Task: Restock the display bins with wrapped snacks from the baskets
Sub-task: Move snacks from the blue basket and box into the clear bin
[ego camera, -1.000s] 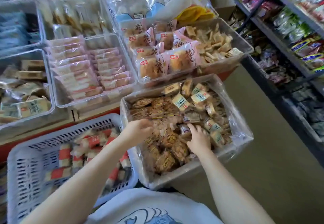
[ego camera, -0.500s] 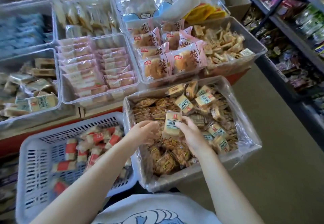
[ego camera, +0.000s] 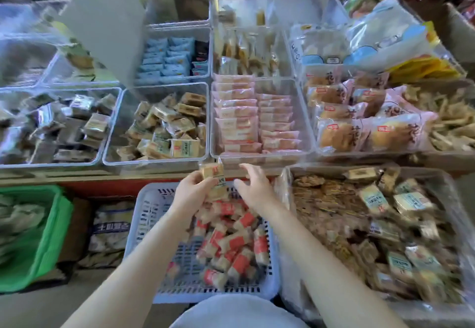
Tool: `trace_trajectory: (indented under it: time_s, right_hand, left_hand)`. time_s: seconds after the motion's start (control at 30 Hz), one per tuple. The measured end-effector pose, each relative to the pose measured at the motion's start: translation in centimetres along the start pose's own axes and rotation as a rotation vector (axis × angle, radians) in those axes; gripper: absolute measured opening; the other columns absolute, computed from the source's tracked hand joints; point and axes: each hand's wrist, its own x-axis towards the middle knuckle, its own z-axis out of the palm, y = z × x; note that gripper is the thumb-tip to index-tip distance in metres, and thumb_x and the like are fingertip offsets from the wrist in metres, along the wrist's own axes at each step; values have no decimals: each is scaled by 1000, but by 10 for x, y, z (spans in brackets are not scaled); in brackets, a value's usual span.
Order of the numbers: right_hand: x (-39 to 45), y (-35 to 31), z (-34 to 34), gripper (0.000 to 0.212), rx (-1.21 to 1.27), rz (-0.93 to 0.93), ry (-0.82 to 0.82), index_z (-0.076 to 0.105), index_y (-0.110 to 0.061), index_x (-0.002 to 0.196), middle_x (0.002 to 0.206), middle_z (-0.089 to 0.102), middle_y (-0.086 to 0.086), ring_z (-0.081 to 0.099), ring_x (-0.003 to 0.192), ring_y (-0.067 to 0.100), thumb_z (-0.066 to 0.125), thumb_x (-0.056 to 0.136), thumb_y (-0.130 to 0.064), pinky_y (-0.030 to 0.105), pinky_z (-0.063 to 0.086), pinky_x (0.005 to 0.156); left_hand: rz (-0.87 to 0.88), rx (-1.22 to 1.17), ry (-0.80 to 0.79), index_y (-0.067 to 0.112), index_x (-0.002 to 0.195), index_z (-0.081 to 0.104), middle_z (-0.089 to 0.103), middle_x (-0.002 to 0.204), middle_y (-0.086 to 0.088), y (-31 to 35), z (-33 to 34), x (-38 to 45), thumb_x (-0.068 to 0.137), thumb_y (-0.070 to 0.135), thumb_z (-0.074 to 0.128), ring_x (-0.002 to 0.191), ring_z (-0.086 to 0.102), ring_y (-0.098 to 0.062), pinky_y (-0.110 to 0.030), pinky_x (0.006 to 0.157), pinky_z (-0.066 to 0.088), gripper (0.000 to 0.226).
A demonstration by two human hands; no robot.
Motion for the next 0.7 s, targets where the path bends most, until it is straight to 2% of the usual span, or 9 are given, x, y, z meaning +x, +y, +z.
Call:
trace_trajectory:
  time_s: [0.13,0.27,0.37,0.43,0.5,0.53,0.6,0.63,0.7]
  right_hand:
    - [55,-46,58,69,-412,-201,17,19,-18,160,168,10,5,8,155,24,51,99,-28,44,14,125]
    - [85,-59,96,71,-732,-117,-50,6,-17,161,168,-15,10,-9,155,29,42,101,-29,51,-4,124]
    - [88,-57,111,77,-888,-61,-39,-2,-14,161,164,-28,14,-16,154,34,41,100,-33,54,-6,123]
    - [88,-59,113,81,-908,-39,-48,-6,-16,161,162,-32,13,-19,153,32,43,98,-32,53,-7,124]
    - [88,-62,113,82,-904,-24,-53,-6,-17,161,162,-34,12,-20,153,31,44,97,-33,53,-8,124]
    - [88,-63,113,83,-912,-20,-57,-7,-17,161,161,-34,12,-20,153,31,44,97,-34,53,-8,124]
    - [89,-65,113,86,-935,-12,-71,-8,-17,161,161,-35,13,-20,153,32,45,97,-39,53,-8,124]
    - [90,-65,112,87,-945,-11,-85,-9,-17,161,160,-36,13,-19,153,33,45,97,-42,53,-8,124]
    - [89,-65,110,87,-947,-21,-100,-9,-18,161,160,-36,13,-19,153,33,45,97,-44,53,-8,123]
  left_hand:
    - [140,82,148,31,118,60,70,97,7,-2,-83,35,86,35,68,85,69,-16,-41,76,59,34]
    - [413,263,344,26,117,60,66,97,5,-4,-146,86,90,24,65,93,62,-20,-31,74,45,28]
    - [481,428,463,17,140,52,58,125,-10,-6,-170,127,93,14,58,121,48,-33,-40,99,39,48]
    - [389,674,366,21,156,29,32,156,-15,-9,-176,149,98,33,53,146,23,-35,-47,117,22,64]
    - [258,962,99,24,160,12,8,168,-5,-19,-174,166,99,58,38,154,5,-26,-52,122,8,74]
    - [196,1030,-27,23,160,11,12,168,-4,-26,-170,170,98,65,31,154,12,-24,-54,123,6,77]
    - [122,1028,-137,22,160,11,42,156,-7,-37,-163,173,95,72,24,143,40,-23,-55,122,7,83]
    - [123,1001,-126,21,160,11,55,146,-6,-41,-160,173,94,73,23,136,49,-23,-54,121,9,84]
    - [162,973,-57,19,159,14,57,142,-8,-42,-159,169,95,70,29,134,49,-25,-53,120,12,83]
